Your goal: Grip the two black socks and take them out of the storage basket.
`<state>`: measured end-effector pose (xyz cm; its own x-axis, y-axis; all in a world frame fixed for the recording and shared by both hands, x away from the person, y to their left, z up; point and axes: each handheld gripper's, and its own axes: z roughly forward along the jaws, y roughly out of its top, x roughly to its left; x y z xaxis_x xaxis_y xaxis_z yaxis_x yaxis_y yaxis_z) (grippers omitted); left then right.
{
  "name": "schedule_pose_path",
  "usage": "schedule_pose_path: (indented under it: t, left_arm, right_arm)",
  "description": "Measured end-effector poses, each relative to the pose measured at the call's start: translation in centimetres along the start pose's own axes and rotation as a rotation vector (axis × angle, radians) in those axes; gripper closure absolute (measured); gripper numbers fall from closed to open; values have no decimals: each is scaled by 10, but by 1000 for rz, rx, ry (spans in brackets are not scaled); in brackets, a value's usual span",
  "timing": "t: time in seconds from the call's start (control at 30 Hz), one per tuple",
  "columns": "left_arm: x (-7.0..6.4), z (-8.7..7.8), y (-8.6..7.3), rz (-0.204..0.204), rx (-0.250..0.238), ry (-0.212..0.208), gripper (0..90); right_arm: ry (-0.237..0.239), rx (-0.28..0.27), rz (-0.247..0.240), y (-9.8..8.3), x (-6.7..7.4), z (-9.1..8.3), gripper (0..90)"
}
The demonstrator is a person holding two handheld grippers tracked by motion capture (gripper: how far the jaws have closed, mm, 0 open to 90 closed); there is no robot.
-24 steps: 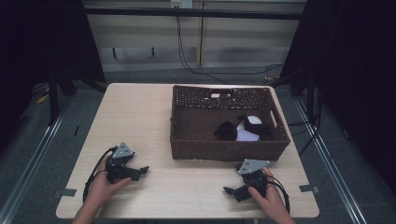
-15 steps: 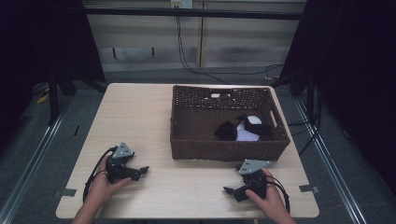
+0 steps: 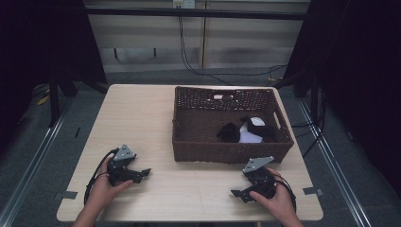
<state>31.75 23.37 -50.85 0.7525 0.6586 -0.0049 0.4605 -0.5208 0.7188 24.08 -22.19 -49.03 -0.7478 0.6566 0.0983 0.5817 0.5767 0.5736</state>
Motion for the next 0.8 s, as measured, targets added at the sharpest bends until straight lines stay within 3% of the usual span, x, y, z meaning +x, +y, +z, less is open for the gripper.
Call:
schedule_pose_path:
  t: [0.03, 0.07, 0.13, 0.17, 0.27, 0.37, 0.53, 0.63, 0.8]
  left_arm:
    - [0, 0, 0, 0, 0, 0, 138]
    - [0, 0, 0, 1, -2, 0, 138]
    - [0, 0, 0, 1, -1, -2, 138]
    - [0, 0, 0, 2, -1, -1, 138]
    - [0, 0, 0, 1, -1, -2, 138]
    - [0, 0, 0, 0, -1, -2, 139]
    - [0, 1, 0, -11, -3, -8, 137]
    - [-1, 1, 0, -10, -3, -7, 137]
    - [0, 1, 0, -9, -2, -7, 136]
  right_arm:
    - [0, 0, 0, 0, 0, 0, 132]
    - [-5, 78, -9, 2, -1, -5, 132]
    - [13, 138, -17, 3, -3, -10, 137]
    - [3, 156, 2, 4, -4, -13, 142]
    - [-33, 250, -39, 10, -5, -20, 142]
    - [-44, 321, -34, 15, -5, -27, 143]
    - [-39, 368, -53, 18, -8, -33, 146]
    - [-21, 375, -27, 19, -9, -37, 146]
    - [-32, 387, -63, 20, -11, -42, 146]
